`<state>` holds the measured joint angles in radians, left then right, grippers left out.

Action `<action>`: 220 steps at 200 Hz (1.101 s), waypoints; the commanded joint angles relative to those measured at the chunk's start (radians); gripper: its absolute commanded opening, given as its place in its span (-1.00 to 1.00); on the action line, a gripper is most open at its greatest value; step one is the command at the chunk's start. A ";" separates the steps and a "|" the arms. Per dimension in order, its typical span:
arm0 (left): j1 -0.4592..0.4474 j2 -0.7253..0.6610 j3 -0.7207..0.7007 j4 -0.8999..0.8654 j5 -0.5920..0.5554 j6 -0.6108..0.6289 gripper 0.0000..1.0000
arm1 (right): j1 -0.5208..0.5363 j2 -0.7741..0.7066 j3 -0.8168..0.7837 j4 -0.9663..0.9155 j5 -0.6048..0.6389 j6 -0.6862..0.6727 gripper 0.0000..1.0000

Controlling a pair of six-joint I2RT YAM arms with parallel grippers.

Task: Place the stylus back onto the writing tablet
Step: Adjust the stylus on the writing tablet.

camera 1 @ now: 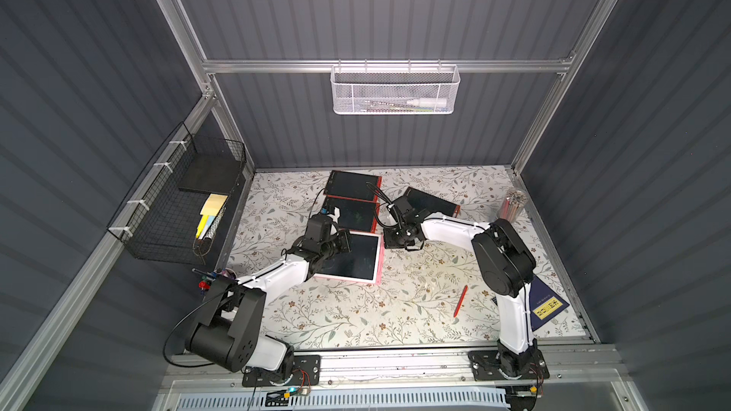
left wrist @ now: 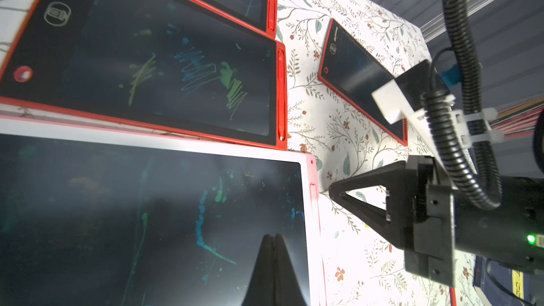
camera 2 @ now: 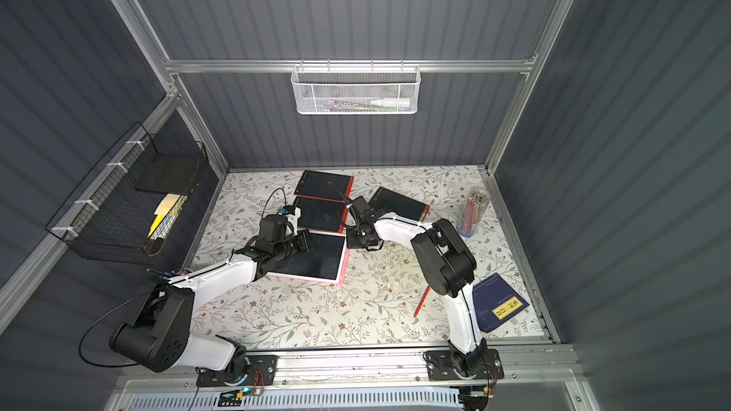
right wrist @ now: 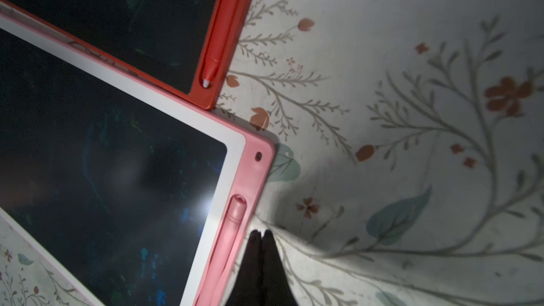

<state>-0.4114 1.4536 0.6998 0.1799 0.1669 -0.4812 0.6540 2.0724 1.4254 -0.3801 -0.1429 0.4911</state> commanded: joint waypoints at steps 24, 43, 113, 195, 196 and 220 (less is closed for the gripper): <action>0.005 0.044 -0.023 0.048 0.025 -0.005 -1.00 | 0.004 0.032 0.038 0.014 -0.017 0.011 -1.00; 0.003 0.049 -0.033 0.061 0.032 -0.010 -1.00 | 0.004 0.035 0.034 0.021 -0.016 0.010 -1.00; 0.003 0.062 -0.041 0.078 0.041 -0.014 -1.00 | 0.003 0.028 0.049 0.036 -0.011 0.014 -1.00; 0.003 0.059 0.099 0.115 0.112 0.036 -0.80 | -0.048 -0.144 -0.097 0.028 0.104 -0.012 -1.00; 0.003 0.059 0.102 0.115 0.112 0.037 -0.79 | -0.049 -0.147 -0.102 0.028 0.104 -0.012 -1.00; 0.003 0.078 0.190 0.118 0.141 0.077 -0.57 | -0.075 -0.222 -0.161 0.014 0.125 -0.027 -0.96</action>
<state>-0.4114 1.5066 0.7937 0.2672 0.2558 -0.4591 0.6037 1.9194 1.3106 -0.3336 -0.0734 0.4877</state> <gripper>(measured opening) 0.170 0.049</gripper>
